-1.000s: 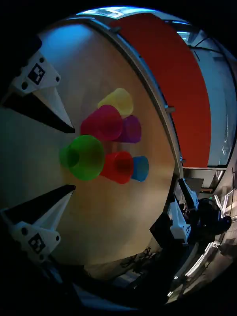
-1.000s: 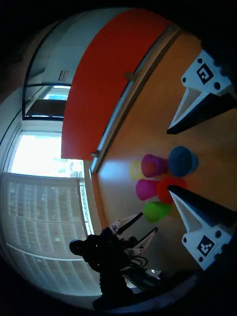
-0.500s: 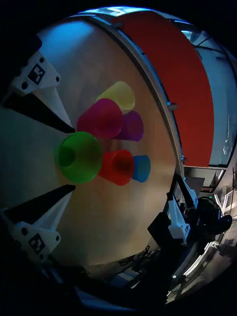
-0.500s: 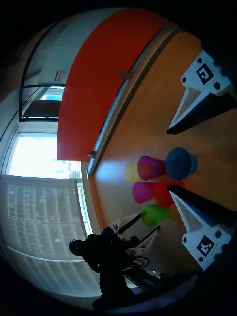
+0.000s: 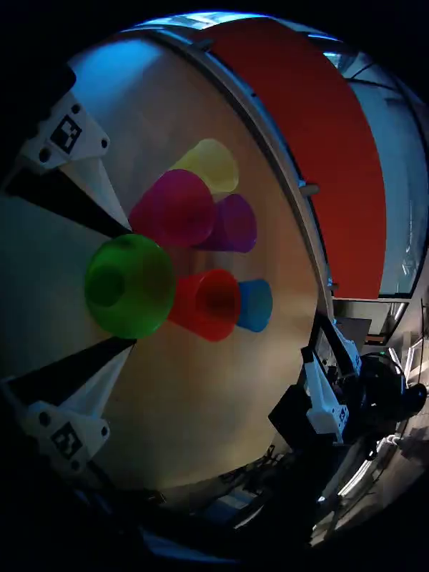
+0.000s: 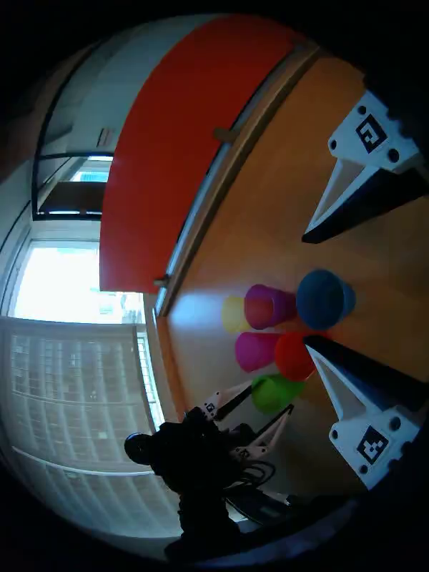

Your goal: Pour water

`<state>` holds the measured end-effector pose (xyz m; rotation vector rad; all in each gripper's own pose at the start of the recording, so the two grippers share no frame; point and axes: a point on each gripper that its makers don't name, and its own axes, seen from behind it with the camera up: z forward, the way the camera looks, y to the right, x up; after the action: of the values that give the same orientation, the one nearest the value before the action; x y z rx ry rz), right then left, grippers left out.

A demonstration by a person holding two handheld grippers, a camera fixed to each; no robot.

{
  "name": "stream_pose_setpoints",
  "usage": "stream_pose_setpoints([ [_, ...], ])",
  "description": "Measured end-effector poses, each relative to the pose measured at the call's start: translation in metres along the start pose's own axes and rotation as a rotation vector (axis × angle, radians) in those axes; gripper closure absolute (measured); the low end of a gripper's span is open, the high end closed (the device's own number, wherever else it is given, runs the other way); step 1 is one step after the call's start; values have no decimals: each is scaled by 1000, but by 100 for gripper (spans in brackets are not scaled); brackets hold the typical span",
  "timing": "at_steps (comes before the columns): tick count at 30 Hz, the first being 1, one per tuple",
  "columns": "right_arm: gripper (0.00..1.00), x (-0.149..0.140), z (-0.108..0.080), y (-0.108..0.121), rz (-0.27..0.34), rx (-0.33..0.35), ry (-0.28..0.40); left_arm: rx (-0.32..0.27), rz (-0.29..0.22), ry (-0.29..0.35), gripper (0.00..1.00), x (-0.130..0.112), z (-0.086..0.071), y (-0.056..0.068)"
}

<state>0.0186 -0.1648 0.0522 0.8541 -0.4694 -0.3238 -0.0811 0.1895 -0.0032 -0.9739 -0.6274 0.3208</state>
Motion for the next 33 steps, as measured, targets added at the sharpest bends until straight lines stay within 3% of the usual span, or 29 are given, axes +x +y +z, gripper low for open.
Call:
stream_pose_setpoints([
  [18, 0, -2, 2, 2, 4, 1, -4, 8, 10, -3, 15, -4, 6, 0],
  [33, 0, -21, 16, -3, -5, 17, -44, 48, 12, 49, 15, 17, -16, -12],
])
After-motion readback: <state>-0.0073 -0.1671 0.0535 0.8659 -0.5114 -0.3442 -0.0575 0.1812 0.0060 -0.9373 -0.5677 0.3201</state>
